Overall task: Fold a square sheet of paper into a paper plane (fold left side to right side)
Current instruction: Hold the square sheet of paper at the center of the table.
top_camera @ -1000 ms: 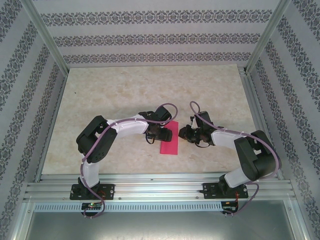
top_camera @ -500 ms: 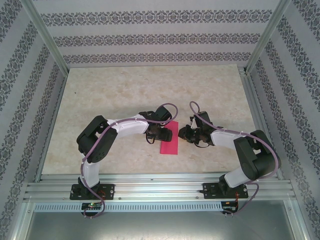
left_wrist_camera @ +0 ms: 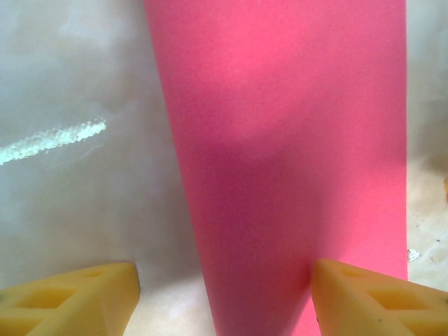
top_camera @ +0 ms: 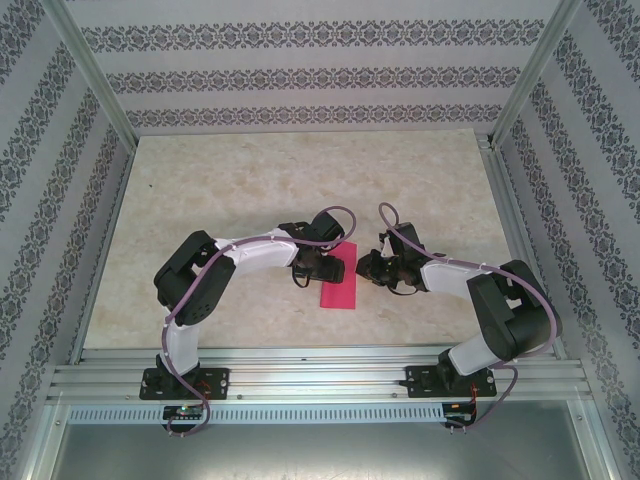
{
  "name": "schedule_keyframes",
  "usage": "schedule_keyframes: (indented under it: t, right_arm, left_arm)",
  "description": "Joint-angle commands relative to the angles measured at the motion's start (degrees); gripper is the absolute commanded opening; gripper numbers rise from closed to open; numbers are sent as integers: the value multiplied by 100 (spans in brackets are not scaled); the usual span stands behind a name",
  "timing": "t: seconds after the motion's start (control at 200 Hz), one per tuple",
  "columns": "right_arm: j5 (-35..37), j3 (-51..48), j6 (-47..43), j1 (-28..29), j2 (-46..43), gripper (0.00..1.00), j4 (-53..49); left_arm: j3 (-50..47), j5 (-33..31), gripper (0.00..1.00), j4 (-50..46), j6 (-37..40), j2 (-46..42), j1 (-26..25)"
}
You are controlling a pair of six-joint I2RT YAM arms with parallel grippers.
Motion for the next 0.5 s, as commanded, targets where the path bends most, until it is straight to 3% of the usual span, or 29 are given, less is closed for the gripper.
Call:
schedule_keyframes:
  t: [0.0, 0.495]
  right_arm:
    - [-79, 130, 126, 128, 77, 14, 279]
    - [149, 283, 12, 255, 565, 10, -92]
  left_arm:
    - [-121, 226, 69, 639, -26, 617, -175]
    - [-125, 236, 69, 643, -4, 593, -175]
